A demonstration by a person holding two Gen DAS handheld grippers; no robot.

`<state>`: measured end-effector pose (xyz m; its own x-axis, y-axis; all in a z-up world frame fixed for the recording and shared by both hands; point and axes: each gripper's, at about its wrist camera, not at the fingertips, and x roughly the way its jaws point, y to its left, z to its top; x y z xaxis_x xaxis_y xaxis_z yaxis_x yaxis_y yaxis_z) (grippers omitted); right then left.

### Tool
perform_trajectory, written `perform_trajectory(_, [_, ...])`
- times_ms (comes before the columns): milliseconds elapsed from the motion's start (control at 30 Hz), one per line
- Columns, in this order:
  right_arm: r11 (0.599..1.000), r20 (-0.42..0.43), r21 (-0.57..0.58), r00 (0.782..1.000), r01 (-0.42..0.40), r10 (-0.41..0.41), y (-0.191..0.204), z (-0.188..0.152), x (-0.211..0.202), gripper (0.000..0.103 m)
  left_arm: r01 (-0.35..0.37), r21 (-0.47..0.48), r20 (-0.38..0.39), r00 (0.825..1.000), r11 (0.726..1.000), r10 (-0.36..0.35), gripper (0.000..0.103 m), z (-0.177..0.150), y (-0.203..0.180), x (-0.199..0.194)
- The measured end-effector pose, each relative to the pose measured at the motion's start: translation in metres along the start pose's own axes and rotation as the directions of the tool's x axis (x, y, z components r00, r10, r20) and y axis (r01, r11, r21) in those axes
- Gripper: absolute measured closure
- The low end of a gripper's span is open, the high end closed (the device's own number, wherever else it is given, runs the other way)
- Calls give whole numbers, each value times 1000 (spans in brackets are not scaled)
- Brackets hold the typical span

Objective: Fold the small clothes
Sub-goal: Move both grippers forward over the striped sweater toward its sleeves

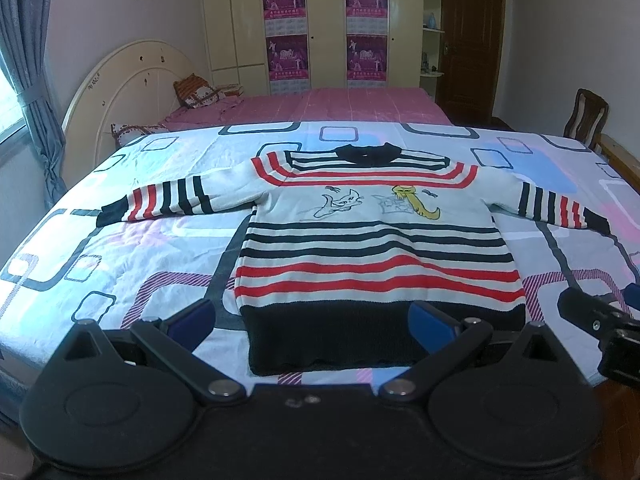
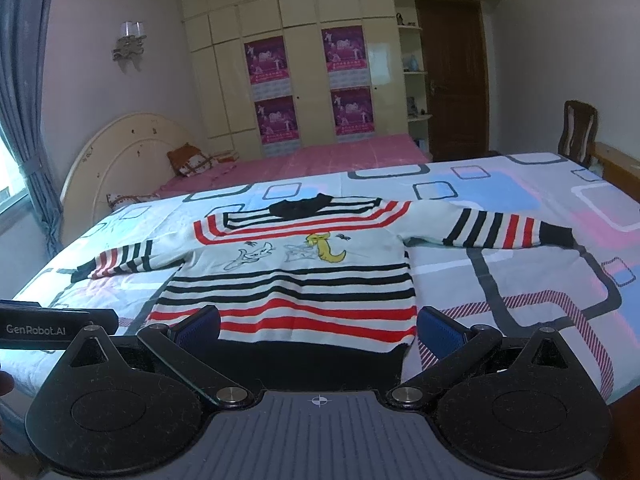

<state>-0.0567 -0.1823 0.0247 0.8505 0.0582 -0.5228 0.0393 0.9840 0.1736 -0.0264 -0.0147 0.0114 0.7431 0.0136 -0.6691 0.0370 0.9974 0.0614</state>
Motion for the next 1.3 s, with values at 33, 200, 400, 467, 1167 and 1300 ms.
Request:
perform_trajectory(33, [1000,-1,3,1000,-4,4,-1,0,0,0,1,1,0,1000,1000,-1,0,0,0,0])
perform_trajectory(200, [1000,0,5,1000,-9,9,-4,1,2,0,0,-1,-1,1000,1000,0,0,1,-1,1])
perform_trajectory(400, [1000,11,0,1000,-5,5,-5,2,5,0,-2,-3,-6,1000,1000,2,0,2,-1,4])
perform_trajectory(467, [1000,9,0,1000,-4,4,-6,3,7,0,-5,-3,-10,1000,1000,5,0,4,-2,8])
perform_trajectory(1167, [1000,21,14,999,25,-26,-16,14,35,0,-25,-3,-26,999,1000,25,0,25,6,46])
perform_trajectory(1300, [999,20,21,999,35,-36,-18,19,47,0,-28,0,-33,999,1000,28,0,32,8,60])
